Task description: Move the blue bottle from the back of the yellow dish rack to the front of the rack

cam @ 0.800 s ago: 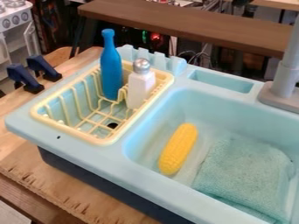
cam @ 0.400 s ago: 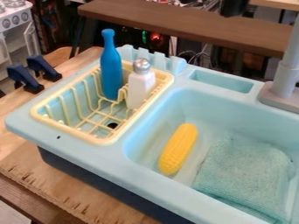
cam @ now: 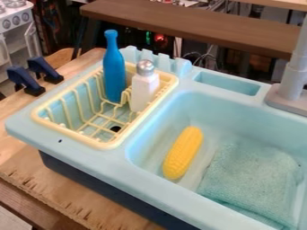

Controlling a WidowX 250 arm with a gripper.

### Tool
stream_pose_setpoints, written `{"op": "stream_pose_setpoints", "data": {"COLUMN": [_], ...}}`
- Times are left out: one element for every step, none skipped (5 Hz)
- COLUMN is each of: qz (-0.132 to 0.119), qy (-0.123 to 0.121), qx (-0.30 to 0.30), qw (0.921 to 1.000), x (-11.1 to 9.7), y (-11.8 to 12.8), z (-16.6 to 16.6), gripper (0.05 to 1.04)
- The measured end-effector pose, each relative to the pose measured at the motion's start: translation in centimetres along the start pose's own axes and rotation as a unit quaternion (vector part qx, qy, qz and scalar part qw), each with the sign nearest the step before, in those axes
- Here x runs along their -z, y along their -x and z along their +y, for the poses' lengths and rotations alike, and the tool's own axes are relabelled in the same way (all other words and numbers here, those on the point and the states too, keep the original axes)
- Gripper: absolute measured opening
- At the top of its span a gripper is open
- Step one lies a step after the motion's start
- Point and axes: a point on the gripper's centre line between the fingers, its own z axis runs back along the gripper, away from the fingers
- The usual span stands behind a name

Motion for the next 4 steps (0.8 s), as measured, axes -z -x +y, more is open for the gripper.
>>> {"op": "stream_pose_setpoints", "data": {"qz": [-0.004,-0.020,-0.046,-0.057], "qy": [0.018,0.039,0.039,0.036], "qx": [-0.033,-0.048,-0.036,-0.047], "qw": [0.9993,0.9979,0.9975,0.9966], "x": [-0.4,0.3,1.6,2.3], "y": [1.9,2.9,3.3,2.9], "z": [1.8,3.5,6.5,8.1], "gripper": [1.003,1.003,1.003,1.003]}}
